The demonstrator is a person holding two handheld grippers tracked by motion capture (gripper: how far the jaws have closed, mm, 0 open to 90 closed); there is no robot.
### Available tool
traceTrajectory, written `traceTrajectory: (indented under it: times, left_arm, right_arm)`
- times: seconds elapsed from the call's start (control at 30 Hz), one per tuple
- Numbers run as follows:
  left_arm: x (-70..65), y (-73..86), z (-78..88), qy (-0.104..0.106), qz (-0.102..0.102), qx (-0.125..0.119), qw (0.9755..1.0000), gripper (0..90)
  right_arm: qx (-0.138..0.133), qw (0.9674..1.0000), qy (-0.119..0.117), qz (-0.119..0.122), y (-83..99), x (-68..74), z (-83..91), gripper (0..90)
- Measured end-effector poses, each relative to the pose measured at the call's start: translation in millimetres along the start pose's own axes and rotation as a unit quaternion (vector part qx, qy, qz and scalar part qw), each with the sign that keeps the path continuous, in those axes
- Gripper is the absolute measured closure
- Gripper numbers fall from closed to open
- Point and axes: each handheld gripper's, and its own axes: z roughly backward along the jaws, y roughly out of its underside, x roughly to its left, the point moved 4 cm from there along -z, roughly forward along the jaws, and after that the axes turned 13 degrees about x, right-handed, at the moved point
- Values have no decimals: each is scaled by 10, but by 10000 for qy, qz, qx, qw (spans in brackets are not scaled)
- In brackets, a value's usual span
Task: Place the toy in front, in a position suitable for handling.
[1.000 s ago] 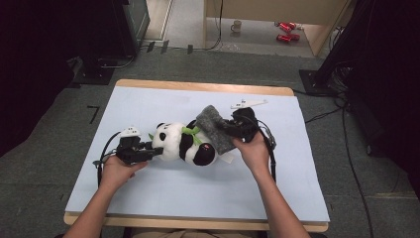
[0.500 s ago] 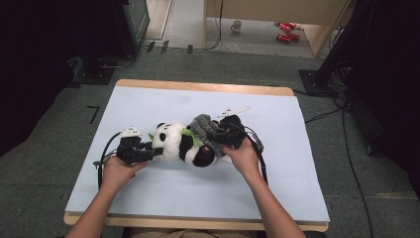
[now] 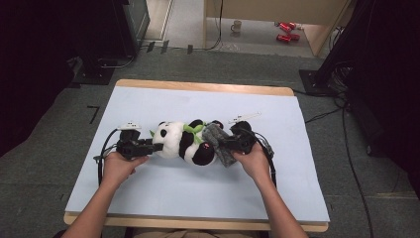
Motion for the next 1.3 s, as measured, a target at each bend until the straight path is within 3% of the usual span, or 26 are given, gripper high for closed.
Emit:
traceTrajectory:
  times: [0.13,0.3,0.43,0.7,0.9,1.03,1.3]
  left_arm:
    - [28,-36,-6,70,85,-34,9999,563]
    - [46,-88,-16,108,227,-121,9996,577]
    - [41,-103,-29,64,179,-123,9997,586]
    - [22,-82,-30,-9,63,-120,9999,585]
    - [4,-81,-32,-56,48,-120,9999,584]
    - [-5,-79,-32,-90,37,-113,9999,584]
    - [-9,-61,-35,-127,-68,-30,9999,583]
  right_arm:
    - [196,9997,52,-132,90,-45,-9,805]
    - [514,9976,330,-330,191,-157,38,805]
    - [293,9979,369,-446,164,-157,237,806]
    - [-298,9991,293,-111,-58,172,660,805]
    - [-578,9979,267,138,-158,378,771,803]
    - [-517,9979,245,317,-195,487,686,801]
    - [-75,9981,135,595,-174,600,467,802]
